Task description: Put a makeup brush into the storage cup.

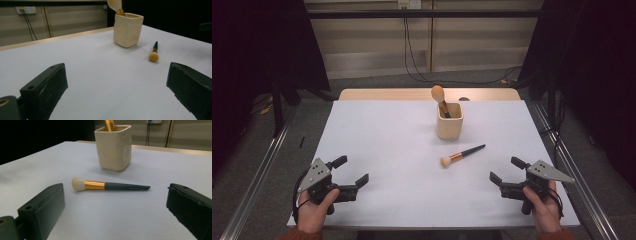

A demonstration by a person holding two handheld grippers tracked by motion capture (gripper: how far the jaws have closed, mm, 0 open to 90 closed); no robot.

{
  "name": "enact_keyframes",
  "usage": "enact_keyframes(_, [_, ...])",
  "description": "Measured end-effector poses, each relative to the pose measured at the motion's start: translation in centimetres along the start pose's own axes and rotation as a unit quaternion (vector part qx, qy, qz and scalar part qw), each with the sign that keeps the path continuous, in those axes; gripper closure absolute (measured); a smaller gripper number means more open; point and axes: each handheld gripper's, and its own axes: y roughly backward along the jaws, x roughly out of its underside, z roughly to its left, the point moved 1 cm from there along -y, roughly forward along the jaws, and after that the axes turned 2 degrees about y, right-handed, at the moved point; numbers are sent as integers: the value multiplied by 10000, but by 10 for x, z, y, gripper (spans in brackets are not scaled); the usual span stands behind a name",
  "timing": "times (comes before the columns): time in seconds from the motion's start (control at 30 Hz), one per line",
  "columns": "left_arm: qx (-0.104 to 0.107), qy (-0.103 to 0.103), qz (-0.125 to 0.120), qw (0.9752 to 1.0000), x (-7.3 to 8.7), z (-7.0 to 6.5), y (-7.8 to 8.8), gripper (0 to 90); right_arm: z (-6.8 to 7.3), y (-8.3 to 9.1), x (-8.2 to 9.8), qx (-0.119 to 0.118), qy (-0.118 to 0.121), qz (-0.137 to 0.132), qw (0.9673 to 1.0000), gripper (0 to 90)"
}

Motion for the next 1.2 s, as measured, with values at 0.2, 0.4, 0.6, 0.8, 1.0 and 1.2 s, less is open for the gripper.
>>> enact_keyframes(0.2, [-15, -12, -18, 10000, -1, -1, 1, 30, -1, -2, -4, 7, 6, -99, 10000, 15])
enact_keyframes(0.4, [-39, -13, -6, 10000, -1, -1, 1, 30, -2, -12, -12, -23, 107, -112, 9999, 14])
enact_keyframes(0.6, [-33, -7, -19, 10000, 0, -1, 1, 30, -2, -19, -20, -141, 125, -65, 9998, 17])
enact_keyframes(0.8, [-24, -18, -11, 10000, -1, -1, 1, 30, -6, -25, -27, -122, 294, -35, 9995, 17])
enact_keyframes(1.0, [-31, -26, -5, 10000, -1, -1, 1, 30, -13, -31, -40, -165, 412, -42, 9990, 11])
enact_keyframes(1.2, [-18, -35, -8, 10000, -1, -1, 1, 30, -15, -46, -47, -262, 320, -62, 9991, 3])
